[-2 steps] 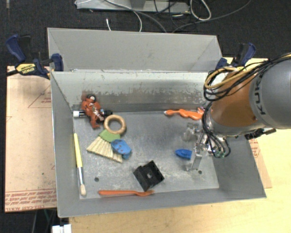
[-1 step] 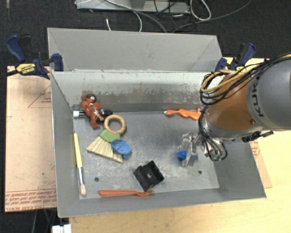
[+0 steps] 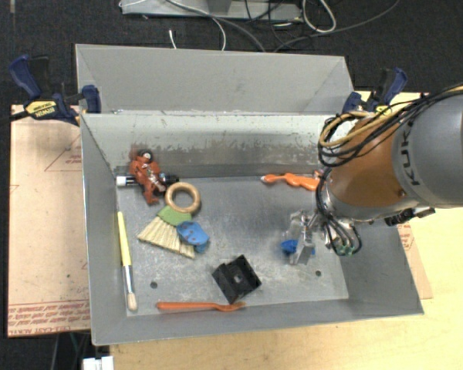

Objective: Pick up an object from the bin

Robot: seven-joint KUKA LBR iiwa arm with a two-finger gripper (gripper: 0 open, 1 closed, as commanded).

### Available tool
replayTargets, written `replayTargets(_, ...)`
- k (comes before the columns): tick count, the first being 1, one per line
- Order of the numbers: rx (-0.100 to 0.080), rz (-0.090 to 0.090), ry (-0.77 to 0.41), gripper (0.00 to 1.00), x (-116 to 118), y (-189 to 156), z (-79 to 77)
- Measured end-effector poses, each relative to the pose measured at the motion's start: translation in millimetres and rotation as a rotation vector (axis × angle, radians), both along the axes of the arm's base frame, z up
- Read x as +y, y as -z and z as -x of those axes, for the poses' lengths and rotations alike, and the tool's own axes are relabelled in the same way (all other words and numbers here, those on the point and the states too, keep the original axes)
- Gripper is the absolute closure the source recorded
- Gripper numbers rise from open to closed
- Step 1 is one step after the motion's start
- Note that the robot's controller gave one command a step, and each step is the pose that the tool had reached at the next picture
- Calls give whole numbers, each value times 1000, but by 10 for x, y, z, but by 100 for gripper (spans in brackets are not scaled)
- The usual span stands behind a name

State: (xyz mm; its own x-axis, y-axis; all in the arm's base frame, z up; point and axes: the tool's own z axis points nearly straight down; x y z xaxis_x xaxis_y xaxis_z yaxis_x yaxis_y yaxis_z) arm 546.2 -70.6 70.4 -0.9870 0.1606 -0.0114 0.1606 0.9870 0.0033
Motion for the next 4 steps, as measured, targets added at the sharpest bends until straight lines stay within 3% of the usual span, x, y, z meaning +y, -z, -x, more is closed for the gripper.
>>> replayTargets(3,-3,0,-2,100,6,-203,-8)
replayTargets(4,5,-2,-2,100,10,-611,14)
